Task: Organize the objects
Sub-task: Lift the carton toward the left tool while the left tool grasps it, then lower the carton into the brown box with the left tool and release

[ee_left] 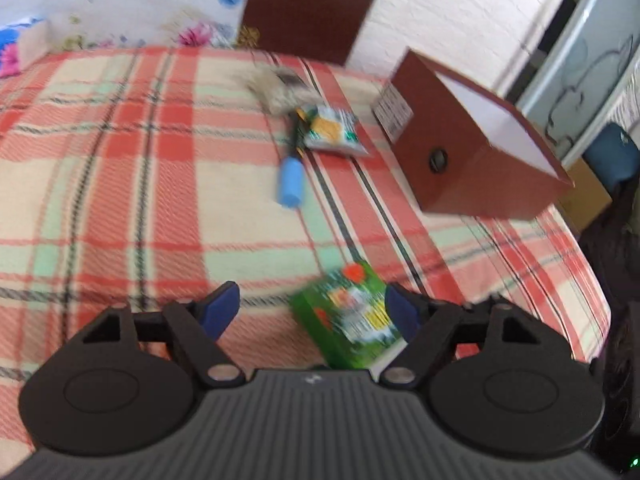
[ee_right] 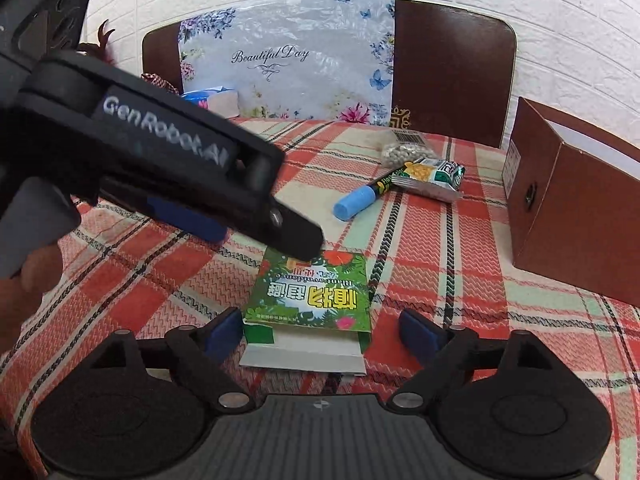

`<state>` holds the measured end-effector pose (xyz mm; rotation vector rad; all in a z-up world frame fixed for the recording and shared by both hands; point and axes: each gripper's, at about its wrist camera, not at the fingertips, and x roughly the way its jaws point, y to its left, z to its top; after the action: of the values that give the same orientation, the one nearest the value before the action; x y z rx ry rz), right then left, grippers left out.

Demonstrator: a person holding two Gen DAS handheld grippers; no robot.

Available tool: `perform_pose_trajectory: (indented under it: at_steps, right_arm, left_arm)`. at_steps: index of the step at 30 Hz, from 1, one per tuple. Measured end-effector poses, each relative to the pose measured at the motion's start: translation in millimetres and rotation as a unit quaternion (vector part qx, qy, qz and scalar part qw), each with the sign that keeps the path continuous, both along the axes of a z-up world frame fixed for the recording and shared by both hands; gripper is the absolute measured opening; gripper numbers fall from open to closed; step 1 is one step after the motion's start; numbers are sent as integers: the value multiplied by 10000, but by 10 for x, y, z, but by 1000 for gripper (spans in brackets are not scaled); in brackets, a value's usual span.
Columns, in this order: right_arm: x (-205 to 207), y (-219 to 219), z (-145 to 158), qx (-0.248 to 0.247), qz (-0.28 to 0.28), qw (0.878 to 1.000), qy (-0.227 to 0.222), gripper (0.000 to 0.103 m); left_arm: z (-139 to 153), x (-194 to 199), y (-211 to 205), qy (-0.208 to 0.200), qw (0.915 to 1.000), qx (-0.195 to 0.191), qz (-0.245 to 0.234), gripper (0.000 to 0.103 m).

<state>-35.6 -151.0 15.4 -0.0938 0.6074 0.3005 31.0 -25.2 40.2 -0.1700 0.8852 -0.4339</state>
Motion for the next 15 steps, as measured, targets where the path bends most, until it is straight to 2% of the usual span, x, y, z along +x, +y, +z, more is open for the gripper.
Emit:
perform_pose_trajectory:
  at_steps: [2,3,4,5,9,11,15]
  right_arm:
    - [14,-25,-7,72,-4,10000,24,85]
    - [23,-26,-7,78,4,10000,32,76]
    - [18,-29,-8,100,45,9999,5,61]
    - [6,-28,-3,120,104,9999,-34,61]
    - [3,-128,42,262,-142,9994,-189,60]
    - [7,-255,126,319,-351,9977,-477,61]
    - [72,-596,431,247,-819,9891,-1202,61]
  left_arm:
    - [-100,8,-88,252,9996,135,-50,71]
    - [-107,-13,-113,170,9997,153,-50,71]
    - [-112,-7,-140,188,9997,140,-101,65]
    - [-100,11,-161,236,9996,89,-143,58]
    - [50,124,-319,309,9993,-12,-204,56]
    - [209,176,-471,124,9992,-71,-377,56]
    - [605,287,-947,-517,9949,-25,-861,56]
